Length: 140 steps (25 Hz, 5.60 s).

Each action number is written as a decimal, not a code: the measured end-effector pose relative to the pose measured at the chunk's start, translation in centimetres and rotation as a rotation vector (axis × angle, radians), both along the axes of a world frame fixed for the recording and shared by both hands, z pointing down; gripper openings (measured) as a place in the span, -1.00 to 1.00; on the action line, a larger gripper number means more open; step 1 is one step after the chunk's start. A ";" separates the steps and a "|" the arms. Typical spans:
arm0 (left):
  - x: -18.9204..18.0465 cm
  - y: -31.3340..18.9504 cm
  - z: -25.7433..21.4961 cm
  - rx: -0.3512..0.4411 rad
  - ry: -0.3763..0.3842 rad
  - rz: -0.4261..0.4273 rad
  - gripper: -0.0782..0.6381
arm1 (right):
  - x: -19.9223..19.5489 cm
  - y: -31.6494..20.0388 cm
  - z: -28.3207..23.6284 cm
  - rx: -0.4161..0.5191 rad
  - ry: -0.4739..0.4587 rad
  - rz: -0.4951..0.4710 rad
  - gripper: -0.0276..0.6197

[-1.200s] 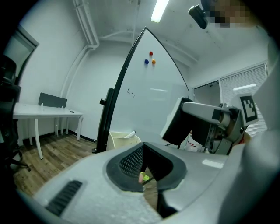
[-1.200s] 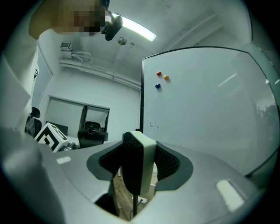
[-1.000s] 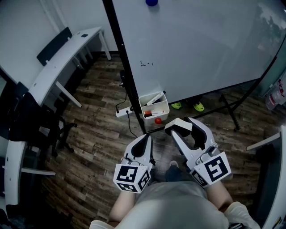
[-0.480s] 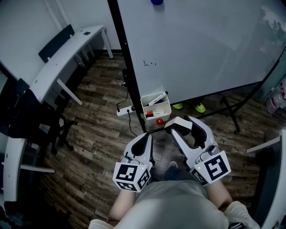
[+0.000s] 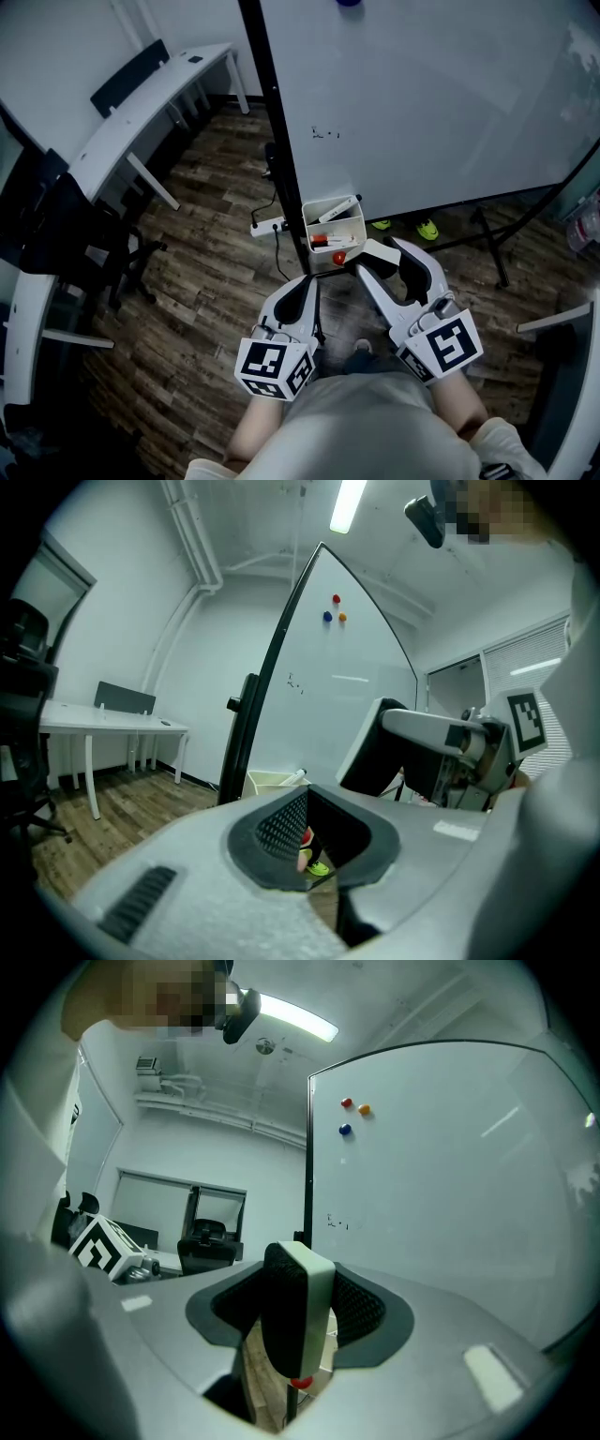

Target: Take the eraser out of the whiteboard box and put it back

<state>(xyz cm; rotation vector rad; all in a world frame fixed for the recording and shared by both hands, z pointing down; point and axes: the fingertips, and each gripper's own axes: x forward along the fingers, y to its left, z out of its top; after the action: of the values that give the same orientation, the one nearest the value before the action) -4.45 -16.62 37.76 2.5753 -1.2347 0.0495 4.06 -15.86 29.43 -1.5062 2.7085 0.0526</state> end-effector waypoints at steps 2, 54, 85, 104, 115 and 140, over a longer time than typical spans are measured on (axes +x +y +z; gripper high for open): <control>-0.1 -0.2 0.1 -0.003 -0.002 -0.014 -0.78 | -0.1 -0.6 0.2 -0.003 0.006 -0.016 -0.25; -1.1 -5.5 2.0 -0.054 -0.007 -0.303 -0.78 | -0.5 -11.2 9.2 -0.169 0.121 -0.287 -0.25; 0.3 -5.8 1.9 -0.055 0.001 -0.297 -0.78 | -0.4 -11.4 10.8 -0.201 0.114 -0.308 -0.06; 1.0 -4.5 1.7 -0.060 0.017 -0.211 -0.78 | 1.6 -9.0 7.8 -0.153 0.083 -0.209 -0.14; 1.5 -2.8 1.7 -0.061 0.017 -0.136 -0.78 | 2.1 -5.7 6.7 -0.152 0.067 -0.118 -0.54; 2.5 1.4 0.9 -0.044 0.007 0.039 -0.78 | 2.1 1.7 4.9 -0.147 -0.006 0.051 -0.90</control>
<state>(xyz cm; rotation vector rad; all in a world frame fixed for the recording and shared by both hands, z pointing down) -1.93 -15.26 38.70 2.5597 -1.1683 0.0739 6.21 -14.16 34.37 -1.6093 2.7226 -0.1525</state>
